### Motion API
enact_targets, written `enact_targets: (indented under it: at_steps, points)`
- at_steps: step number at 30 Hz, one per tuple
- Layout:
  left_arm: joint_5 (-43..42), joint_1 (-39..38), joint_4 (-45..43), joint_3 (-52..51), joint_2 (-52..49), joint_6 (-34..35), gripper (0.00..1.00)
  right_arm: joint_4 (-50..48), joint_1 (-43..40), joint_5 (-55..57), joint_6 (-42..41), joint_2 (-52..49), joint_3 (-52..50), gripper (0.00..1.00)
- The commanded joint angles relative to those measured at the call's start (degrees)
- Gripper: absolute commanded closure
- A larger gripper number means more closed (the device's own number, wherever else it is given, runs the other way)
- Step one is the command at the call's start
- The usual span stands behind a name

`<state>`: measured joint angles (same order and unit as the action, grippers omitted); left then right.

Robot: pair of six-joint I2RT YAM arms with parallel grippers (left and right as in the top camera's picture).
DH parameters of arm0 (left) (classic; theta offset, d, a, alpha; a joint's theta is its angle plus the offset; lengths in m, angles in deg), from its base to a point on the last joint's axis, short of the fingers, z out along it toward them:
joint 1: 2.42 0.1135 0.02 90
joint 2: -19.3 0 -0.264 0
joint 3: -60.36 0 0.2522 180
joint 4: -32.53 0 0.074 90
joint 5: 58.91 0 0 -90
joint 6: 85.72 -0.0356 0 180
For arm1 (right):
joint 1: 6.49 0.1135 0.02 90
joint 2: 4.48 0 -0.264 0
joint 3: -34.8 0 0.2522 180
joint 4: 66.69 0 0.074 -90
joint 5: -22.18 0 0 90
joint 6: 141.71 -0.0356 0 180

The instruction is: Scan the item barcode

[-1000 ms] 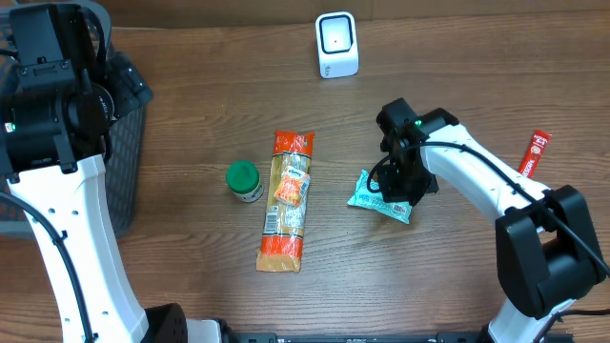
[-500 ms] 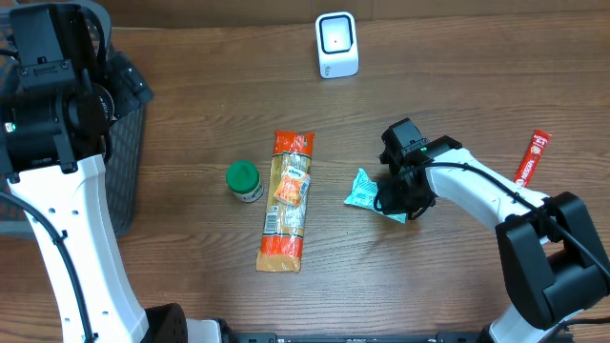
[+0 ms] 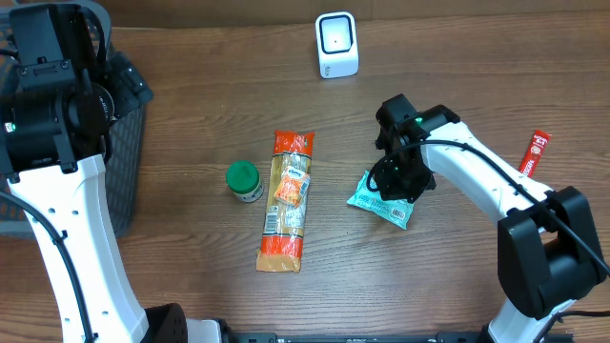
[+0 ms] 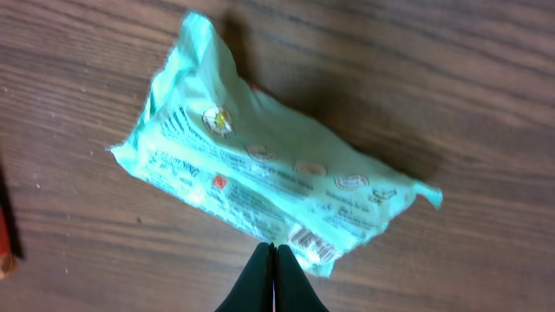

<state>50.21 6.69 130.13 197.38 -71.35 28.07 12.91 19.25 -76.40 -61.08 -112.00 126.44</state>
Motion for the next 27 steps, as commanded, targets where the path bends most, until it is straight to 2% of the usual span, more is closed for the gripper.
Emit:
enact_targets:
  at_steps: [1, 7, 20, 27]
  points:
    - [0.7, 0.3, 0.0, 0.6, -0.4, -0.5, 0.00, 1.5, -0.9, 0.3, 0.4, 0.3, -0.7, 0.96]
    - [0.7, 0.3, 0.0, 0.6, -0.4, -0.5, 0.00, 0.6, -0.9, 0.3, 0.4, 0.3, -4.6, 0.96]
    - [0.7, 0.3, 0.0, 0.6, -0.4, -0.5, 0.00, -14.3, -0.8, 0.3, -1.3, 0.2, -16.8, 0.96]
    - [0.7, 0.3, 0.0, 0.6, -0.4, -0.5, 0.00, -14.1, -0.8, -0.6, -1.2, 0.3, -17.3, 0.96]
